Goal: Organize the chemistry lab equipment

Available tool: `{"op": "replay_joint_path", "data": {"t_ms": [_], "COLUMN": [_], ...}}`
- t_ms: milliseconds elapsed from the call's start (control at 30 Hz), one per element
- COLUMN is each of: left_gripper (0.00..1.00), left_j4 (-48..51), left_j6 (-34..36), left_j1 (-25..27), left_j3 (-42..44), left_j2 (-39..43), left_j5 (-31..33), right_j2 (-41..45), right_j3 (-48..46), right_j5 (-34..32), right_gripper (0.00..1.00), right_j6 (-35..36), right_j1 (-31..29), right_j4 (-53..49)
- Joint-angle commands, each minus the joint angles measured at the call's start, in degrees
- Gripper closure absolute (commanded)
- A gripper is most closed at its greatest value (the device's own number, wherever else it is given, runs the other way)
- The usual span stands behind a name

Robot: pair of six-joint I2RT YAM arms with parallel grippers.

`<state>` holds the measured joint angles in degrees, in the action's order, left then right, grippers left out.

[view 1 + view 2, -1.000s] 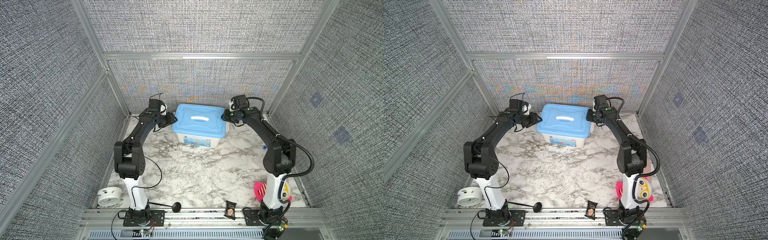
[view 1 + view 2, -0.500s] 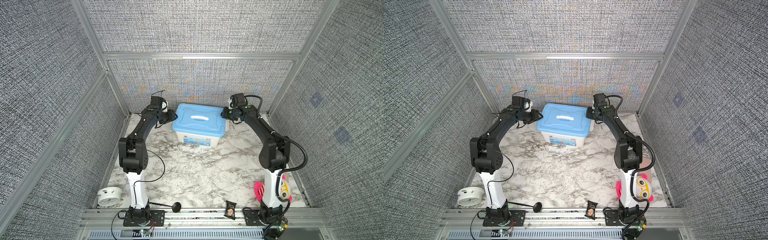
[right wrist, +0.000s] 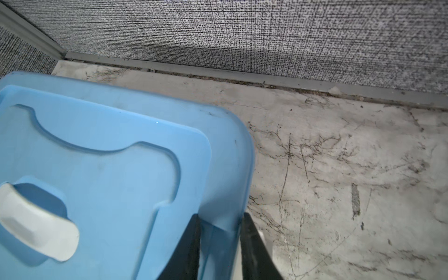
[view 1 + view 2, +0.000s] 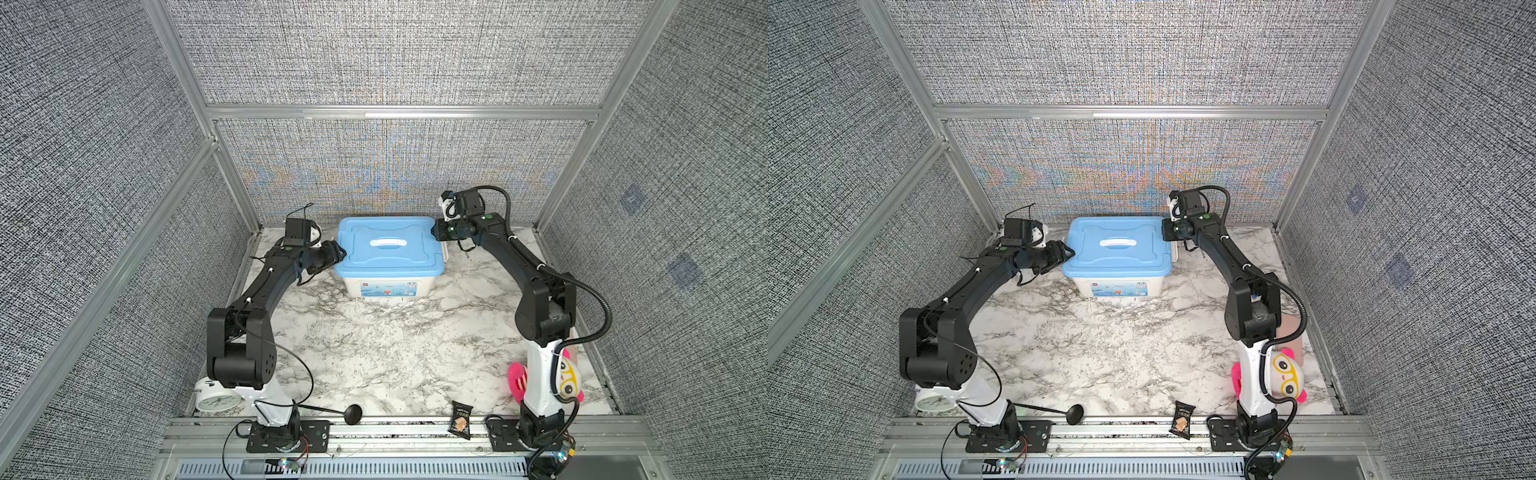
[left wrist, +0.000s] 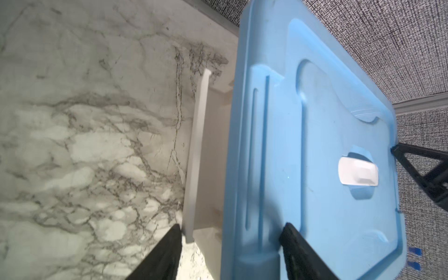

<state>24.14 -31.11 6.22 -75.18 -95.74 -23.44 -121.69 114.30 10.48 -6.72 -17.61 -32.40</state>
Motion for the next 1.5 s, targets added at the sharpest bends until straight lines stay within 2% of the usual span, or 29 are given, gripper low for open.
{"op": "replay_joint_path", "data": {"t_ms": [0, 33, 167, 333, 400, 433, 500, 533, 567, 667, 833, 933, 1033, 1167, 1233, 1333, 1467], "left_gripper": [0.28, 0.27, 0.24, 0.17, 0.08, 0.01, 0.01, 0.01, 0.01, 0.01, 0.01, 0.02, 0.14, 0.31, 0.32, 0.32, 0.34], "left_j4": [0.1, -0.69, -5.22, -10.45, -13.19, -14.37, -15.44, -16.12, -17.26, -21.37, -22.19, -24.84, -24.3, -22.75, -18.25, -13.86, -8.44], "left_j6": [-5.19, -5.95, -5.86, -5.88, -6.93, -7.19, -7.46, -7.4, -7.32, -7.21, -6.15, -6.4, -5.58, -3.43, -0.31, 2.67, 6.06], "left_j1": [-1.99, -2.71, -4.17, -4.82, -5.29, -5.47, -6.03, -6.29, -6.34, -6.46, -6.41, -6.4, -6.24, -5.89, -5.09, -3.64, -2.41], "left_j3": [1.99, 2.64, 4.18, 3.36, 3.55, 3.42, 2.79, 2.58, 2.81, 3.46, 2.15, 1.9, 1.66, 1.69, 0.37, -0.79, -3.0], "left_j2": [1.97, 2.22, 2.24, 0.89, 0.66, 0.32, -0.8, -1.48, -2.07, -3.83, -7.26, -9.19, -9.69, -8.28, -7.28, -5.88, -5.64], "left_j5": [-1.18, -2.4, -6.08, -10.28, -11.33, -11.6, -12.22, -12.24, -12.48, -15.14, -16.79, -19.16, -18.33, -16.45, -13.47, -9.78, -5.59], "right_j2": [-1.59, -1.83, -1.03, 2.7, 4.62, 5.69, 7.89, 9.02, 9.91, 10.58, 9.18, 7.75, 6.75, 7.34, 7.78, 8.31, 8.94], "right_j3": [0.82, 1.44, 2.95, 3.17, 1.99, 0.75, -2.97, -5.43, -7.74, -12.76, -17.0, -18.59, -19.59, -19.94, -19.76, -18.77, -16.46], "right_j5": [3.61, 4.26, 4.73, 5.25, 6.33, 7.5, 11.26, 12.63, 14.43, 19.86, 27.27, 32.38, 34.57, 33.28, 32.17, 28.71, 20.18], "right_gripper": [0.75, 0.75, 0.59, 0.51, 0.45, 0.37, 0.26, 0.02, 0.01, 0.01, 0.02, 0.05, 0.12, 0.21, 0.27, 0.3, 0.34], "right_j6": [5.34, 5.67, 5.22, 0.22, -3.36, -5.06, -6.93, -8.46, -9.36, -11.21, -13.43, -16.55, -19.25, -19.47, -19.25, -17.36, -12.24], "right_j1": [-0.41, -0.41, -0.64, -0.03, 1.28, 2.1, 3.69, 4.49, 5.19, 6.63, 7.06, 7.21, 7.16, 6.97, 6.74, 5.82, 3.23], "right_j4": [-8.24, -8.49, -8.38, -7.73, -7.09, -6.52, -4.31, -2.88, -1.47, 1.57, 5.43, 9.28, 12.0, 12.45, 11.84, 9.05, 3.44]}}
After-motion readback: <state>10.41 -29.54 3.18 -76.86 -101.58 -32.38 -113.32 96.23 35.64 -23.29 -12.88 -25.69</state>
